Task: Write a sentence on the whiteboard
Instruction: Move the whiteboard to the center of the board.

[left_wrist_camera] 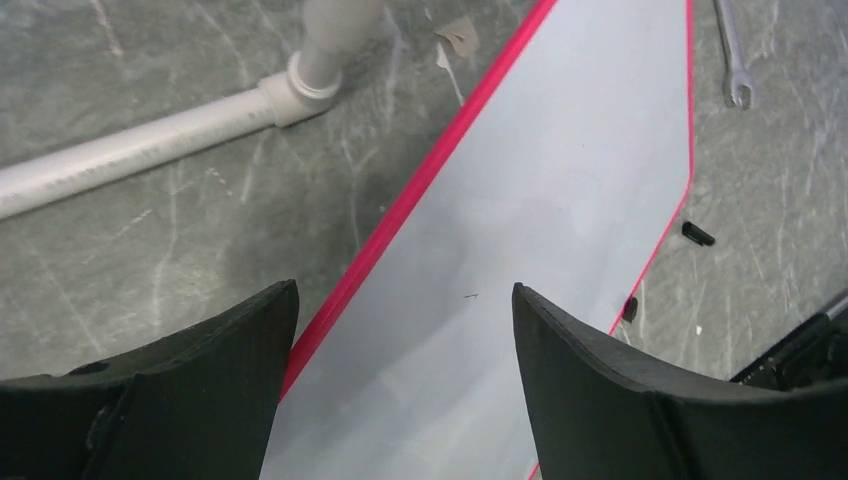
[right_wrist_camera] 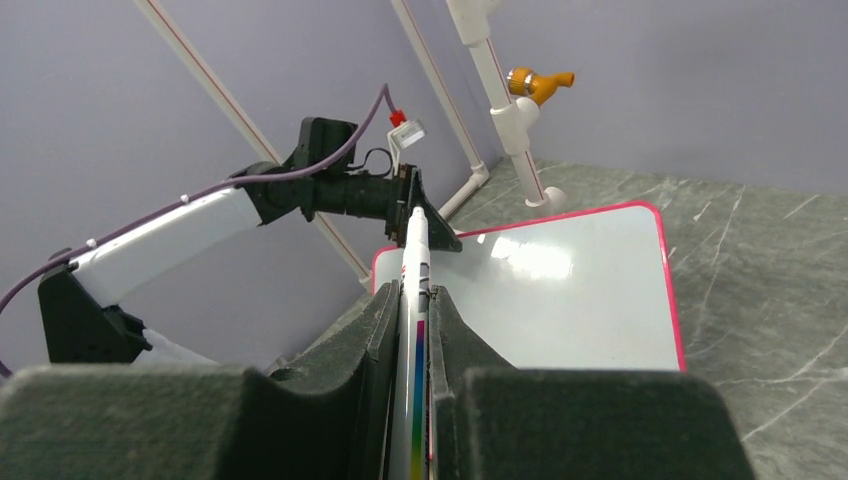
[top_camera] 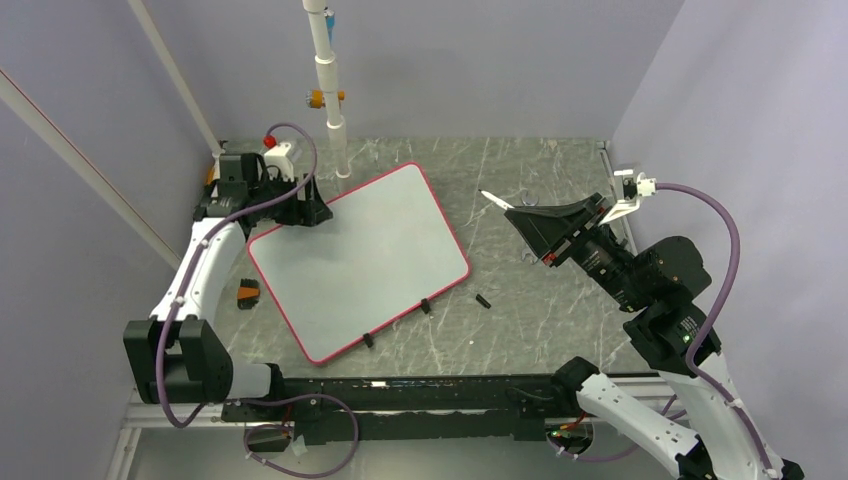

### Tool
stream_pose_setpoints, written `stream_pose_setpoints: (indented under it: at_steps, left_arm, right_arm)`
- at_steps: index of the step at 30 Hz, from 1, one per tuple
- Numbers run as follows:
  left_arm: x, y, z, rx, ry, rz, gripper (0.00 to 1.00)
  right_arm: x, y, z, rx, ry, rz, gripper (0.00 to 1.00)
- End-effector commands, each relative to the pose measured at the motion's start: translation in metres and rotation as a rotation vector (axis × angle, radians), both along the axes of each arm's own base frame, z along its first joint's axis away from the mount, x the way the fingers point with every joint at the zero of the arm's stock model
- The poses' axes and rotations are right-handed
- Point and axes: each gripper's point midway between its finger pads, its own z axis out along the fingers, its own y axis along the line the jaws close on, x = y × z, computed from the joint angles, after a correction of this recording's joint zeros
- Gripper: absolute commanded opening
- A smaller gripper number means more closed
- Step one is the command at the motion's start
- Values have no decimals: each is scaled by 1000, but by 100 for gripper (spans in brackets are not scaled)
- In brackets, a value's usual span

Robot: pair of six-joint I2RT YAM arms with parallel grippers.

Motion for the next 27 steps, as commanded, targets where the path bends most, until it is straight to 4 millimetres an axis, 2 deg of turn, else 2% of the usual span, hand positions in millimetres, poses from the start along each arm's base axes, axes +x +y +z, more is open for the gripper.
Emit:
stream_pose_setpoints:
  at_steps: [1, 8, 13, 23, 27]
  left_arm:
    - [-33, -37, 0, -116, 58, -80, 81]
    - [-50, -71, 6, -181, 12, -102, 81]
    - [-51, -97, 10, -190, -19, -154, 80]
    - [-27, -145, 2, -165, -16, -308, 73]
    - [-15, -166, 5, -154, -28, -363, 72]
  right_arm:
    - [-2, -3, 9, 15, -29, -6, 0]
    - [1, 0, 7, 6, -26, -2, 0]
    - [2, 0, 5, 2, -23, -5, 0]
    - [2, -3, 2, -7, -22, -23, 0]
    - [3, -5, 1, -19, -23, -34, 0]
